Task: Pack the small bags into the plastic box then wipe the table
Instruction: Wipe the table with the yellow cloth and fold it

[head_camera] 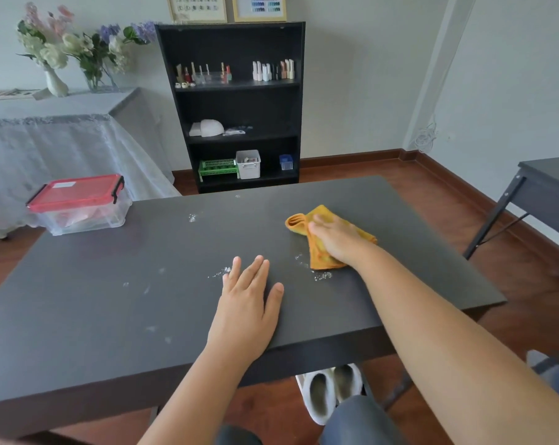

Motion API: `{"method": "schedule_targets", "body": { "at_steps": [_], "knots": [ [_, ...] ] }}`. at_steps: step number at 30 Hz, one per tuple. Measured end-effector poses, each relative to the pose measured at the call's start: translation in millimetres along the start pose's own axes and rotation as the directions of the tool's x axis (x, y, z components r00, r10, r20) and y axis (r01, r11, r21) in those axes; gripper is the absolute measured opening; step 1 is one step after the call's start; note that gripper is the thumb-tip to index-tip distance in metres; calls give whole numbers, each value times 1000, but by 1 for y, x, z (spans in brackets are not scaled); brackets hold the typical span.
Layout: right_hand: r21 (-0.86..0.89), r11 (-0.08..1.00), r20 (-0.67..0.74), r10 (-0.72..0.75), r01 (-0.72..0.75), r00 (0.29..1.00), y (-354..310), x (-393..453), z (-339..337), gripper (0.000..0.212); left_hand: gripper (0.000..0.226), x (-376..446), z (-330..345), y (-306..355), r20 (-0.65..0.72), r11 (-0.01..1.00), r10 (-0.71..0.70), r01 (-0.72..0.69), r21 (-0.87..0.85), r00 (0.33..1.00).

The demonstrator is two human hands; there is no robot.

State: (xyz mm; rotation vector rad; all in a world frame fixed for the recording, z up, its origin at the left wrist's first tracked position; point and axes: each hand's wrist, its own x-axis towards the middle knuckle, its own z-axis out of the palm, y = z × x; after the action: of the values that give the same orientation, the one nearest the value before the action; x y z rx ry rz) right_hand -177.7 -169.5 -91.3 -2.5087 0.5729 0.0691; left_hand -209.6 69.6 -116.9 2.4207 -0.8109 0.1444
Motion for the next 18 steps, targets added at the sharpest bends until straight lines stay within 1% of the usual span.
{"method": "schedule_targets", "body": {
  "at_steps": [2,4,6,9,11,14,18],
  "knots": [
    [-92,987,112,-119,129,987,-21,-10,15,56,55,-1,-1,-1,-8,1000,-12,12,-20,1000],
    [-228,940,173,-217,254,961,-28,-26,29,52,54,-2,-1,-2,-25,998,-22,21,-58,999],
    [-310,902,141,-268,299,953,-24,-48,43,53,53,-2,-2,-2,-33,995,-31,28,-93,999],
    [-325,894,52,-307,307,950,-5,-74,49,48,53,-2,-2,-2,-30,994,-34,31,-102,999],
    [-321,902,36,-292,288,956,13,-83,41,45,53,-2,-1,-2,-28,996,-37,34,-88,999],
    [-319,925,-10,-222,207,975,49,-93,22,45,54,-3,0,-3,-15,998,-33,32,-49,999],
    [-338,941,-101,-42,6,994,107,-103,-14,48,54,-2,3,-4,24,998,1,-3,69,1000]
  ]
}}
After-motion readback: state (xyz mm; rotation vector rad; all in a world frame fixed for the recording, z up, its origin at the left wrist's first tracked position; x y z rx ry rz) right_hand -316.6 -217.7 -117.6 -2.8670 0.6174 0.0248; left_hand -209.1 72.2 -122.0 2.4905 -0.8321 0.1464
